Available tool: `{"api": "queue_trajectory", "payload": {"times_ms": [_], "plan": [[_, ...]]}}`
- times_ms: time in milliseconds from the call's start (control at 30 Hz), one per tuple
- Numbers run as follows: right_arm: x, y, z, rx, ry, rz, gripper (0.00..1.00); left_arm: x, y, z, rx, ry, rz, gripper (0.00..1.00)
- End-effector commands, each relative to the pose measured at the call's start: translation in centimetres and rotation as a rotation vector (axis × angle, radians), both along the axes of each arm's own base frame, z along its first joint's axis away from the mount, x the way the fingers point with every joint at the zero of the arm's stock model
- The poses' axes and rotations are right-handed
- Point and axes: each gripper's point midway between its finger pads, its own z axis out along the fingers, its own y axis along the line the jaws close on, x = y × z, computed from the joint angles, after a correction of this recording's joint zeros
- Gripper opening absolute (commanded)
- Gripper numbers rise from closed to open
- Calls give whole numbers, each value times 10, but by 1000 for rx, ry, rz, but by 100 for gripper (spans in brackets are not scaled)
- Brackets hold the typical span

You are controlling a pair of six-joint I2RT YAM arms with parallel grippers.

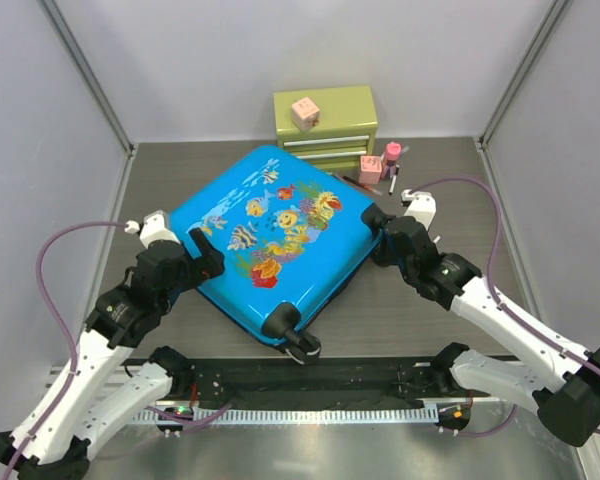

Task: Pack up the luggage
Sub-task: Zip the luggage at the center of the board.

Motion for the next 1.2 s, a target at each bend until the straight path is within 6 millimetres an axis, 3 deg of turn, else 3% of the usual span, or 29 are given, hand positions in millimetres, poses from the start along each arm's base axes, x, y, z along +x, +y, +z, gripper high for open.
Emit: {"api": "queue_trajectory", "payload": {"times_ms": [0, 33, 233, 467, 667, 933, 1067, 1167], "plan": [[-60, 19, -62, -18, 268, 134, 1, 11, 6, -23, 22, 54, -2, 100], [-64, 24, -63, -16, 271, 145, 1, 13, 2, -25, -2, 61, -23, 100], [-88, 63, -61, -16, 261, 210, 1, 38, 21, -34, -79, 85, 7, 100], [-107, 87, -60, -6, 236, 246, 1, 65, 28, -33, -93, 80, -20, 100], [-118, 107, -60, 34, 210, 301, 1, 78, 30, -20, -70, 25, -29, 100], [-141, 177, -34, 167, 65, 471, 1, 95, 31, -4, -70, 4, -49, 100], [-160, 207, -22, 199, -13, 534, 1, 90, 36, 14, -54, 6, -56, 100], [-175, 226, -12, 230, -61, 576, 1, 81, 40, 17, -38, 35, -55, 100]]}}
